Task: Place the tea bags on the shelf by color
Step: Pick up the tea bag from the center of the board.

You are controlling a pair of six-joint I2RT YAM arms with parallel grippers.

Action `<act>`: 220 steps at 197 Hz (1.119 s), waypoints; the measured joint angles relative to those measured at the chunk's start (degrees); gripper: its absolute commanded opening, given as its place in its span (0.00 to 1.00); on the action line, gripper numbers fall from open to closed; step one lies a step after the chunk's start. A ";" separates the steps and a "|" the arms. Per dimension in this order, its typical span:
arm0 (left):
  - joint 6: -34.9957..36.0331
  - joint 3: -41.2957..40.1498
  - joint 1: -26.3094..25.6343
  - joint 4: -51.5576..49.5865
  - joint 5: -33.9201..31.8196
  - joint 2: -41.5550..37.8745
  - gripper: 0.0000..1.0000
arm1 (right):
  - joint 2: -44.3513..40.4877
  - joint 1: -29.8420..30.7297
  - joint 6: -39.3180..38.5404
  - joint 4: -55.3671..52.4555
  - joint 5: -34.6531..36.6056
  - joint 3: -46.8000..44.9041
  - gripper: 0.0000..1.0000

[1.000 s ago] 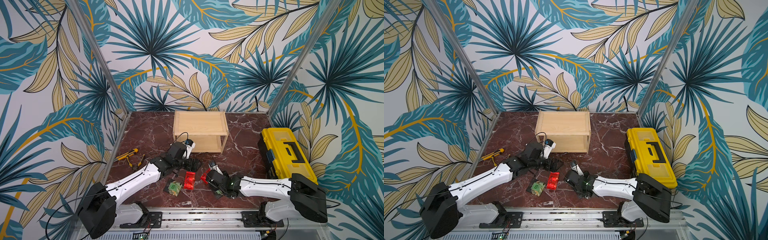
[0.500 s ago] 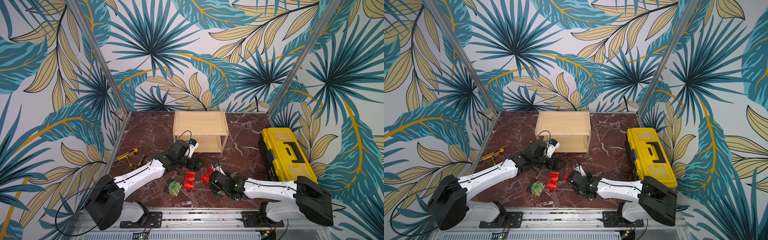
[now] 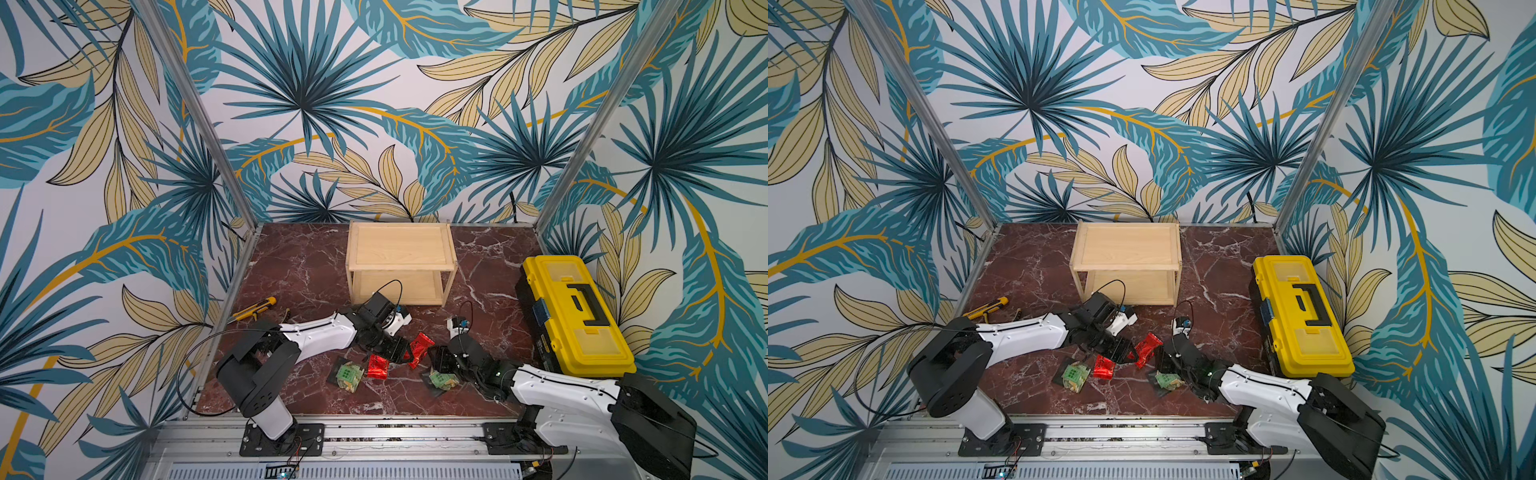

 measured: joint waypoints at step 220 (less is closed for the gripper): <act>0.20 5.31 0.50 3.98 2.10 7.54 0.45 | 19.71 -9.09 -1.53 11.80 -14.86 11.58 0.42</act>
